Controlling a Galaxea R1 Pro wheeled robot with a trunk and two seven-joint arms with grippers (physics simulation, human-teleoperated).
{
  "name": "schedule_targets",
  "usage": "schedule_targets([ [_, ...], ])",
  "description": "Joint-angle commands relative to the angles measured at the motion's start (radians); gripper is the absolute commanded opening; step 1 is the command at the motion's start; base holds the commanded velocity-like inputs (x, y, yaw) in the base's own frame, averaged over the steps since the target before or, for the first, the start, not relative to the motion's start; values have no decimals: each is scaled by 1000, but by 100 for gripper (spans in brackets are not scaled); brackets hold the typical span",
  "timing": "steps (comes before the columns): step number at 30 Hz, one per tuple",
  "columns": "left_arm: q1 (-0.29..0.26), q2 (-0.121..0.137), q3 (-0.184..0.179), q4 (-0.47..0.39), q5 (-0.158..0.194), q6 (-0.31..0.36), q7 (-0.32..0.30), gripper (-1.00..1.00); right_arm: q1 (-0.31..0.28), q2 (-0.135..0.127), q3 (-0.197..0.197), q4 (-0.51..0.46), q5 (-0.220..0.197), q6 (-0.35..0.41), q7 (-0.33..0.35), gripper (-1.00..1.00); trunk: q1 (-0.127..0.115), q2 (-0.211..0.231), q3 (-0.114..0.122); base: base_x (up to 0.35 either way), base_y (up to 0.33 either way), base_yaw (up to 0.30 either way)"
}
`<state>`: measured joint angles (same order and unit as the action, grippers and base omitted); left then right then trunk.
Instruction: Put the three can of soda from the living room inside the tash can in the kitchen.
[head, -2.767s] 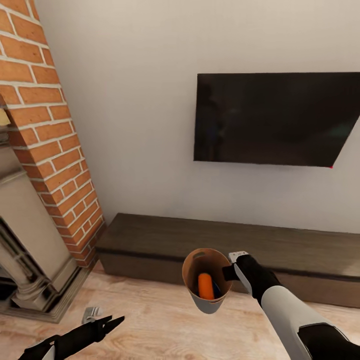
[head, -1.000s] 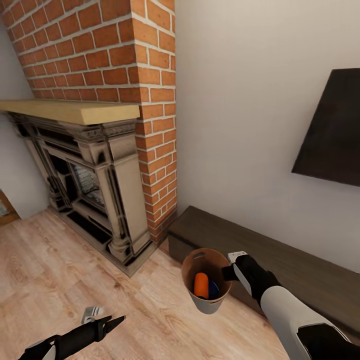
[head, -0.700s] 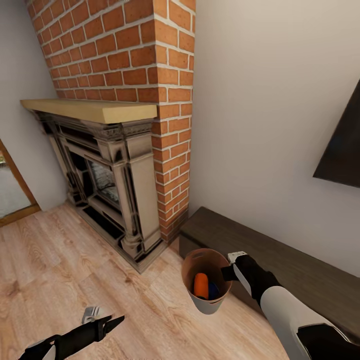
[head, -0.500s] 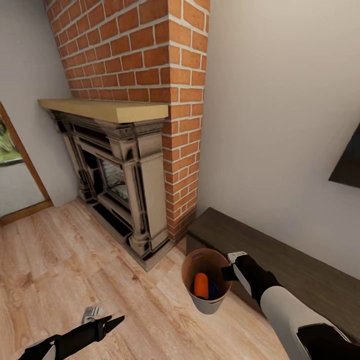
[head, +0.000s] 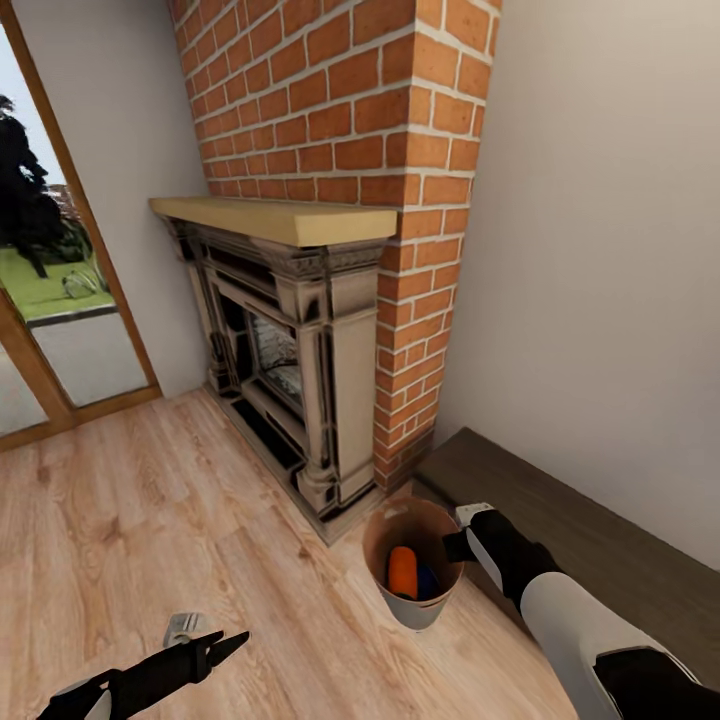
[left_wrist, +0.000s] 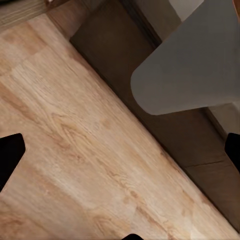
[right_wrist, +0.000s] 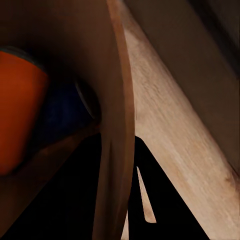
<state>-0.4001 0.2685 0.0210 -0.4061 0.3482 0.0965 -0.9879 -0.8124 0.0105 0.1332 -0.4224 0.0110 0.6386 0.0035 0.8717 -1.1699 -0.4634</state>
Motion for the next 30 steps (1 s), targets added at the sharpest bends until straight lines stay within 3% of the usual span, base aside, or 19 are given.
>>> schedule_targets([
  [1,0,0,0,0,0,0,0,100,-1,0,-3,-1,-16,0,4,-100,0,0,0,321,100,291],
  [11,1,0,0,0,0,0,-1,100,-1,1,-2,-1,-16,0,4,-100,0,0,0,254,196,291],
  [30,1,0,0,1,0,0,-1,100,-1,1,-1,-1,-16,0,4,-100,0,0,0,16,313,291],
])
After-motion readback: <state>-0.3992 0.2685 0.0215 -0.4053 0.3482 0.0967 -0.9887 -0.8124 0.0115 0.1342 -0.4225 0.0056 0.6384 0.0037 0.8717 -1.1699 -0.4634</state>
